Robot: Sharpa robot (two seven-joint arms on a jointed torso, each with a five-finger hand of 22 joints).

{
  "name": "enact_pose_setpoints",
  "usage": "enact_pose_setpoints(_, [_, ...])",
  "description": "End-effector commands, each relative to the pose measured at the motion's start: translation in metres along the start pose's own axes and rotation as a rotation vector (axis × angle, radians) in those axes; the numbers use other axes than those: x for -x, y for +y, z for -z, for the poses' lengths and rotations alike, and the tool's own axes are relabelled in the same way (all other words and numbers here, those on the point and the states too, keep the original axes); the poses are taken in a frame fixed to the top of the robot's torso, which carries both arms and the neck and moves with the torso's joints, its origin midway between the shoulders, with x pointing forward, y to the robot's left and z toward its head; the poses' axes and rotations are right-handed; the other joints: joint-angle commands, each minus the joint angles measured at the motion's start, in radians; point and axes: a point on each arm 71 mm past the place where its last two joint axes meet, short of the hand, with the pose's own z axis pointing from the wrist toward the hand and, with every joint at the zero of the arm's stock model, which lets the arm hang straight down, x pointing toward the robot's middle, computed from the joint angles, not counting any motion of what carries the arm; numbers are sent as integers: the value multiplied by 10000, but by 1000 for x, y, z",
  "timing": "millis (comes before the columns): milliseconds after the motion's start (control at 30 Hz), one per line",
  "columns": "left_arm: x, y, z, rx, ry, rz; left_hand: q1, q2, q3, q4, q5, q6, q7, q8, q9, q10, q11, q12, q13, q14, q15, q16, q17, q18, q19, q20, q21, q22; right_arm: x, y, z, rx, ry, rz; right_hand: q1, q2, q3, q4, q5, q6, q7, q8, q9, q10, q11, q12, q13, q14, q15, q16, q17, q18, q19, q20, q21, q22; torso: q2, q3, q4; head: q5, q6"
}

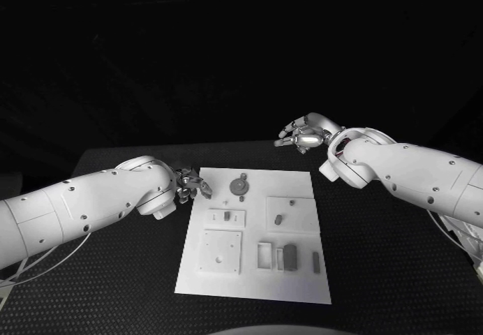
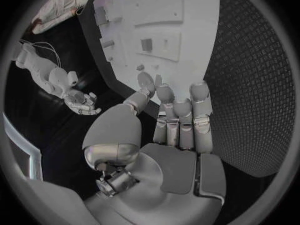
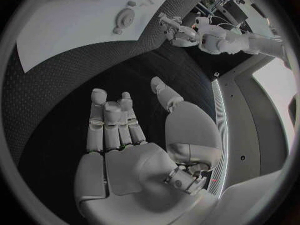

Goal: Assemble the parts on the task board

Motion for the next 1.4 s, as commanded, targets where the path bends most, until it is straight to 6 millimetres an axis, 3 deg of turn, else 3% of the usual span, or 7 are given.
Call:
enact_pose_setpoints(33, [-5, 2, 3, 143, -232, 318, 155, 178, 451, -427, 48, 66, -34, 816, 1253, 134, -78, 36, -18, 343, -360, 68, 12, 280, 302, -235, 67, 213, -1, 1, 0, 44, 98, -13, -71, 31, -5, 53, 31, -12, 52, -48, -12, -49, 8, 62, -14, -77, 16, 50, -10, 154, -22, 21, -60, 119, -1, -3, 9, 6, -28])
enact_pose_setpoints(767, [-42, 3, 8, -32, 123, -803, 155, 152, 468, -432, 72, 85, -47, 826, 1271, 160, -91, 43, -31, 370, -373, 75, 19, 274, 327, -240, 90, 211, -1, 0, 1, 41, 98, -14, -73, 29, -3, 56, 31, -12, 52, -46, -12, -51, 8, 66, -21, -79, 16, 52, -15, 154, -23, 21, -61, 120, 11, 3, -23, 47, -120])
enact_pose_setpoints(1400, [-47, 1, 2, -8, 40, -1124, 152, 144, 479, -430, 74, 90, -51, 828, 1281, 172, -96, 46, -39, 382, -381, 73, 21, 268, 341, -239, 102, 208, -1, 0, 1, 46, 104, -16, -76, 32, -2, 60, 31, -13, 52, -45, -12, -54, 8, 70, -29, -82, 16, 54, -20, 154, -24, 22, -62, 121, 14, -6, -19, 12, -169])
